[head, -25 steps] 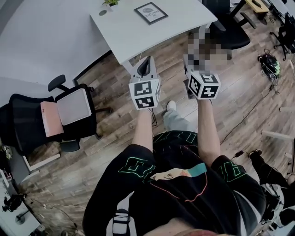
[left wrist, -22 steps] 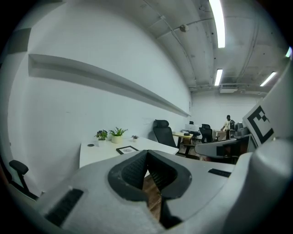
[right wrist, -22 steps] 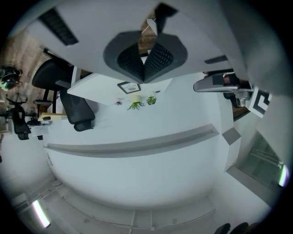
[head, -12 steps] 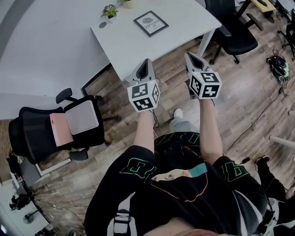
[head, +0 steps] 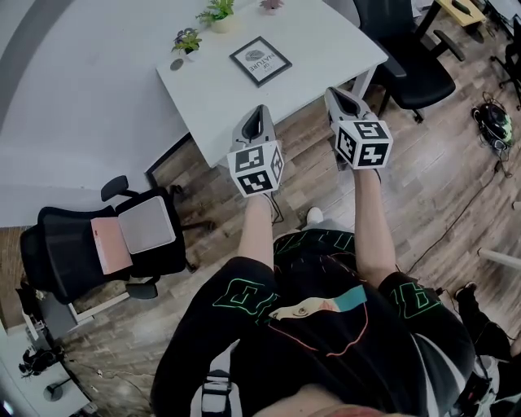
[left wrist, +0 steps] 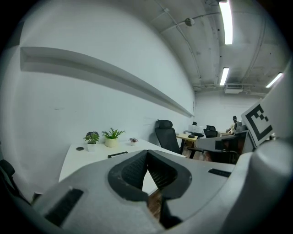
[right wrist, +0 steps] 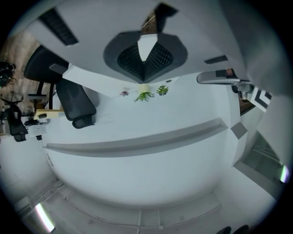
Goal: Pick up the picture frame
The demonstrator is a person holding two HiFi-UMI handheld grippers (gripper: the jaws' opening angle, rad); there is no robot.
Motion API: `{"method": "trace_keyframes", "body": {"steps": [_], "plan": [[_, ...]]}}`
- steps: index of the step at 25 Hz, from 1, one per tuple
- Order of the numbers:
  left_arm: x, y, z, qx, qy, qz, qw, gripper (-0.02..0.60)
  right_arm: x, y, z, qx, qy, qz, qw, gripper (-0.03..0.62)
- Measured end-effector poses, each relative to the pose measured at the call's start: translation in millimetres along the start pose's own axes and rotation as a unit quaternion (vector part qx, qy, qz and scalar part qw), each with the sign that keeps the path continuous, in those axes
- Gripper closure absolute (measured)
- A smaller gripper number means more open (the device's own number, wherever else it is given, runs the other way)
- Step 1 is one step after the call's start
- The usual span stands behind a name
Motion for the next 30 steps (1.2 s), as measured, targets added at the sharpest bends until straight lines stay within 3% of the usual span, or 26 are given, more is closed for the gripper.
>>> {"method": "trace_keyframes", "body": {"steps": [8, 13, 19, 22, 30], "plan": [[7, 9, -16, -0.003, 0.024, 0.011, 0.9996, 0.574, 23, 8, -9, -0.015, 0.03, 0.0, 0.999, 0.589], [19, -12, -28, -0.014, 0.024, -0.028, 0.9992, 0.574, 39, -2, -10, -0.011, 0.039, -0.014, 0.999, 0.589], [48, -14, -45, -0.021, 0.038, -0.038, 0.9983, 0.574, 68, -4, 3, -0.012, 0.04, -0.024, 0.999, 0.589], [66, -16, -48, -0.022, 0.029, -0.052, 0.998, 0.574, 86, -5, 7, -0.009, 0.043, -0.03, 0.999, 0.589], [114, -35, -82, -0.041, 0.052, -0.094, 0.9933, 0.574, 143, -32, 12, 0.005, 0.061, -0.07, 0.996, 0.589]]}}
Point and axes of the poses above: the fingertips, and each gripper's own axes: x forward along the fingers, z to its right, y out of its top, the point moved 1 cm from there along -x, backward along the fingers, and after that the axes turned 13 degrees about -x, right-handed, at the moved point
